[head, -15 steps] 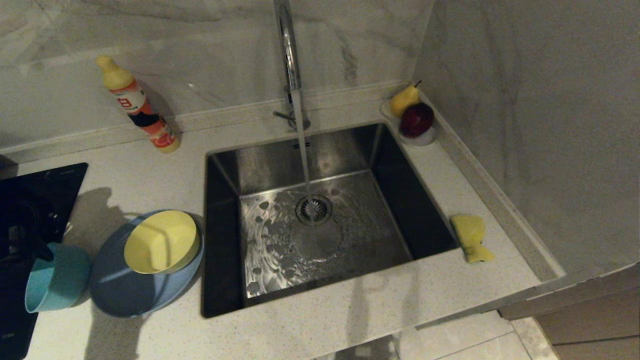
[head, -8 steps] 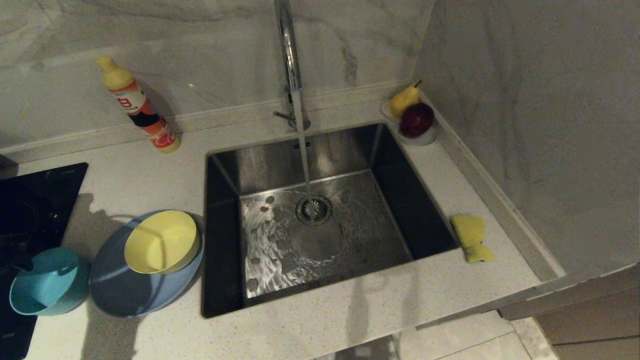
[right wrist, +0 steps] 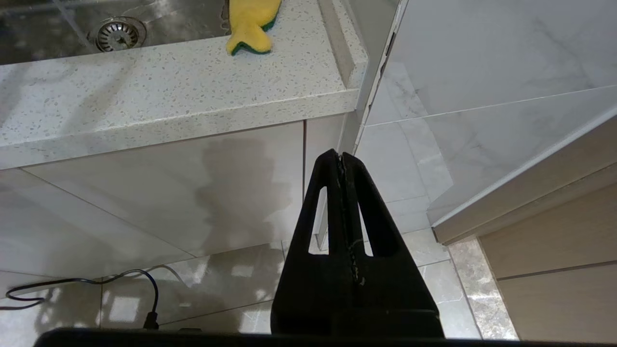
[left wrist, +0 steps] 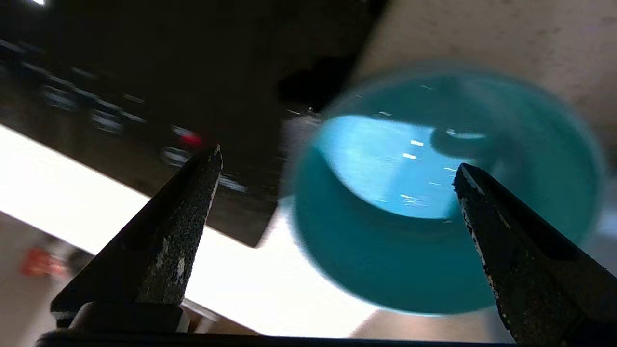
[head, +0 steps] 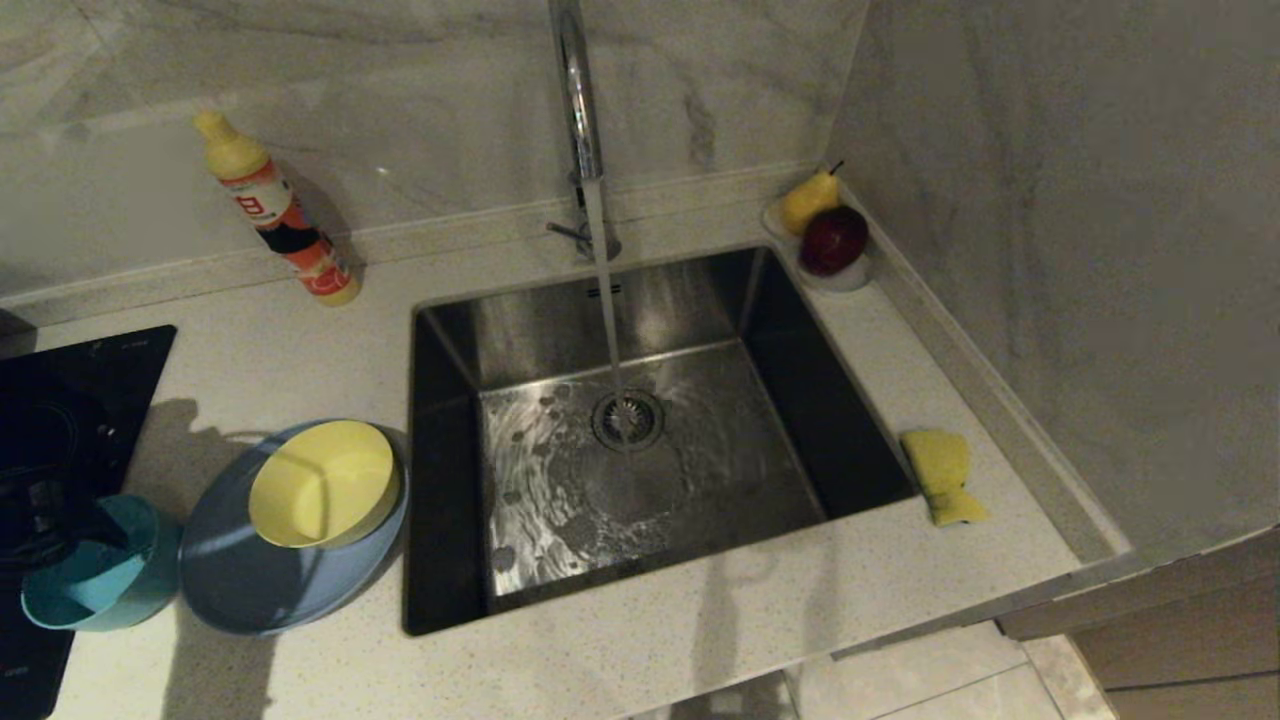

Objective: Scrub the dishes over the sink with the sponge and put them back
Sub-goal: Pick up a bowl and the sponge

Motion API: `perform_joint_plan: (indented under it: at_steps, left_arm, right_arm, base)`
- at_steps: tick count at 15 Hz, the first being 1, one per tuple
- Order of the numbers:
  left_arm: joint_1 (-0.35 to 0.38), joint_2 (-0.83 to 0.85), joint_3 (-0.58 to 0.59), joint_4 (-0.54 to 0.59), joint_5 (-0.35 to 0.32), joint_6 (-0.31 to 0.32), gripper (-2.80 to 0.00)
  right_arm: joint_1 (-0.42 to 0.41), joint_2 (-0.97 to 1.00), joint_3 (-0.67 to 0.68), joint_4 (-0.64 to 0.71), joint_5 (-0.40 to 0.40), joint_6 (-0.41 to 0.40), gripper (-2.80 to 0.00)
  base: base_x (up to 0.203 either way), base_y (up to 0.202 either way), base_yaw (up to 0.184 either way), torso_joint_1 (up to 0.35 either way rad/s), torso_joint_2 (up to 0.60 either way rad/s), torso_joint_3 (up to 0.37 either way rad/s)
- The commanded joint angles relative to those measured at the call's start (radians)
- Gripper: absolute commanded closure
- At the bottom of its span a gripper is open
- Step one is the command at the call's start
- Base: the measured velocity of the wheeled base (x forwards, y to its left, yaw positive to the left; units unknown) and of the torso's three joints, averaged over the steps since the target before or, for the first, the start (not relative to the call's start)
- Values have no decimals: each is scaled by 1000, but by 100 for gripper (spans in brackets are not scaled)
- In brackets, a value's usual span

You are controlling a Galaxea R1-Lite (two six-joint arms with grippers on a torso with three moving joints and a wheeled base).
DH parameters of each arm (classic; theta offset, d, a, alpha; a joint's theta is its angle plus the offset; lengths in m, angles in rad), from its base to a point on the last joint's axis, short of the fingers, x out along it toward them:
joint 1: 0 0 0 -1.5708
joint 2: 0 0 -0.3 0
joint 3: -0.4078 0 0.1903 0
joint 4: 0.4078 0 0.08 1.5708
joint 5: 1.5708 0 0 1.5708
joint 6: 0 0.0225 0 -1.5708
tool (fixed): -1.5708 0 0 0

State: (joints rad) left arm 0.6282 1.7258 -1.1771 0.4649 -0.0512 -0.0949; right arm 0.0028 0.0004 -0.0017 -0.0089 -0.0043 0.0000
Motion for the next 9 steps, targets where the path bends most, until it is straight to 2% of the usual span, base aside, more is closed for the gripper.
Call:
perform_joint_plan:
  at_steps: [1, 4, 9]
  left_arm:
    - [-8, 17, 14, 4, -28, -20, -280]
    - [-10, 24, 34, 3, -47, -60, -280]
    - [-10, 38, 45, 3, -49, -81, -280]
  right_arm:
    - [0, 0, 0, 0, 0, 0, 0]
    - [0, 0, 0, 0, 0, 0, 0]
    - [0, -1, 0, 0, 0, 0, 0]
  base:
    - [0, 0, 0, 0, 0, 0]
    - [0, 0, 0, 0, 0, 0]
    - [0, 0, 0, 0, 0, 0]
